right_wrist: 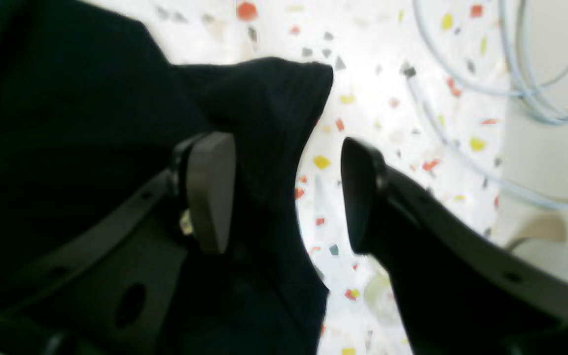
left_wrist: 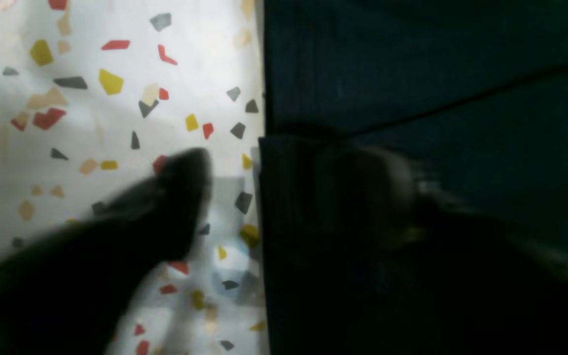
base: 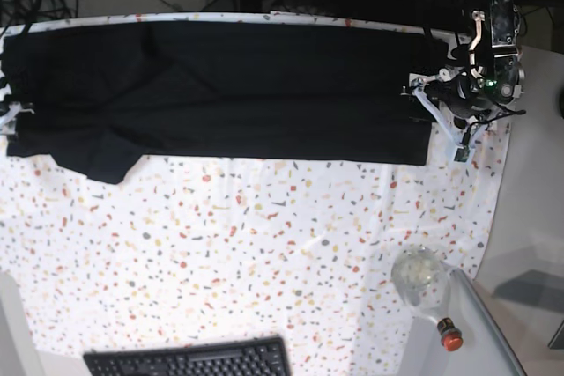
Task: Layout the t-shirt on the table in an organized manner, then fold the t-shirt properly
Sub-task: 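Lower the folded hem onto the shirt and release both grippers, then press and tuck the folded shirt end with the right gripper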
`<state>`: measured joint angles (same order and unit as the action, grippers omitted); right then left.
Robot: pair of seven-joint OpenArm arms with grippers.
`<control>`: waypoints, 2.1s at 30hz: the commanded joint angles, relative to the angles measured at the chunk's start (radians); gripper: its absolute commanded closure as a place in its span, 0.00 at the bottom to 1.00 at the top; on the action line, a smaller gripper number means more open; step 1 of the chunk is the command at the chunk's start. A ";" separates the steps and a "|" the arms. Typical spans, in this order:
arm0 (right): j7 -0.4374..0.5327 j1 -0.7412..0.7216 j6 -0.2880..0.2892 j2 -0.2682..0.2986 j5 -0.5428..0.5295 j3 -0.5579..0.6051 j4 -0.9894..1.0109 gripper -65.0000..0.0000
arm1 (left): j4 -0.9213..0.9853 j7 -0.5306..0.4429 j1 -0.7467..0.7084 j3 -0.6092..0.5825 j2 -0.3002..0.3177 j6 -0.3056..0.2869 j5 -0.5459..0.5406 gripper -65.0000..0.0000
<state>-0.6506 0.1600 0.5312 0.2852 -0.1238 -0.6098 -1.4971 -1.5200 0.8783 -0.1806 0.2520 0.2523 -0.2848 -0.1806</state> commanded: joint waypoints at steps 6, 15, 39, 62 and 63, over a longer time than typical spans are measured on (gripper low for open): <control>-0.113 -0.020 -0.007 -0.080 -0.014 -0.008 -0.225 0.50 | -0.142 -0.017 -0.009 0.046 0.003 0.006 -0.004 0.00; -0.211 -0.130 -0.009 -0.194 -0.014 0.176 -0.173 0.50 | -0.227 -0.020 -0.072 0.321 -0.058 -0.001 -0.004 0.33; -0.038 -0.313 -0.168 -0.215 -0.014 0.181 0.281 0.49 | -0.109 -0.023 -0.092 0.461 -0.052 -0.001 -0.003 1.00; -0.148 -0.205 -0.185 -0.277 -0.021 0.178 0.033 1.00 | -0.106 -0.023 -0.087 0.459 -0.052 -0.001 0.005 1.00; -0.173 -0.187 -0.185 -0.289 -0.021 0.178 -0.023 1.00 | -0.106 -0.023 -0.086 0.459 -0.052 -0.001 0.005 1.00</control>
<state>-0.8505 -0.0055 0.3454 -0.0139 -0.1349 -0.4313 -1.5055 -1.6115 0.8726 -0.2695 0.7055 0.1856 -0.2886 -0.1761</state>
